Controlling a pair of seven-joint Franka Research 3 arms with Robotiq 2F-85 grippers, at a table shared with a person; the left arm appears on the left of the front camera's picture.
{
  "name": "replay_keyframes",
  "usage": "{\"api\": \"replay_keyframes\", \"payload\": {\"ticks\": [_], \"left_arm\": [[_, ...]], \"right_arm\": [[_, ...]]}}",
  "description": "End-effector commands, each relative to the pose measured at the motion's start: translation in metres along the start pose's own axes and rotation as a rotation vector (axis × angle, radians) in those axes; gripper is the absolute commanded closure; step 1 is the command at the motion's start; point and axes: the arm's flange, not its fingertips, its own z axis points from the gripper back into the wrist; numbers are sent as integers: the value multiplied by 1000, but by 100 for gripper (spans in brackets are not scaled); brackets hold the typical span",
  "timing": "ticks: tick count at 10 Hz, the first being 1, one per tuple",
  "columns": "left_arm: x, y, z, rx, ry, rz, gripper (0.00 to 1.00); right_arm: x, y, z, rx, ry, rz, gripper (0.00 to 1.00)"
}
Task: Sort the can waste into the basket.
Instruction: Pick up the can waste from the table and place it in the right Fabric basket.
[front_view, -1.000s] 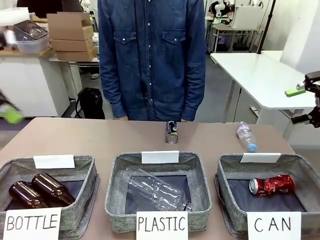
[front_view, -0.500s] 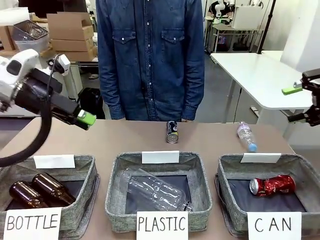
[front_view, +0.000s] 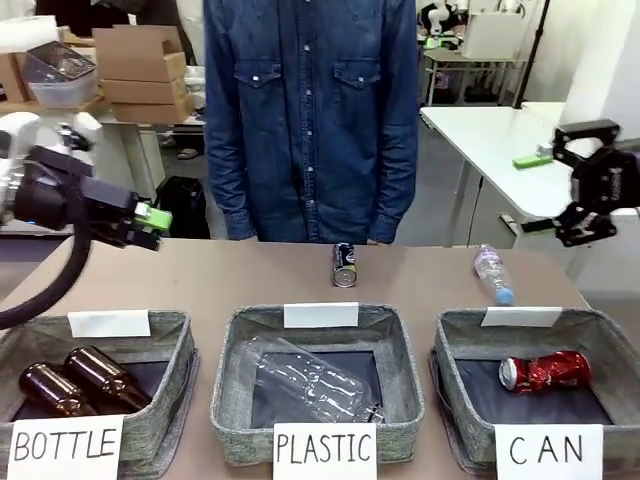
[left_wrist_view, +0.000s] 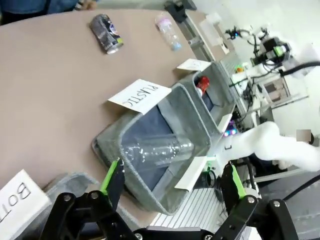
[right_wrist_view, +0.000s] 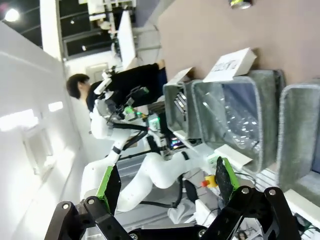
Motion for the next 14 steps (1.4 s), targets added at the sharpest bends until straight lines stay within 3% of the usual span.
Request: {"api": "replay_keyframes", "payload": {"ticks": [1,9,10,11,13,14], "left_arm": [[3,-6,-9,-20,7,-21,0],[3,-6,-9,-20,7,-21,0],[3,-6,-9,-20,7,-21,0],[3,-6,-9,-20,7,-21,0],[3,-6,-9,-20,7,-21,0],[3,-6,-9,-20,7,-21,0]], "right_arm": [[3,-3,11,-20,-2,46,0],[1,-4,10,-24,-14,29,0],[7,5,-13,-164,-31,113,0],[16,17,-29,-200,-64,178,0],[49,29,-79,-362,-77,216,0],[55,26,-85,-477,-82,221,0]]}}
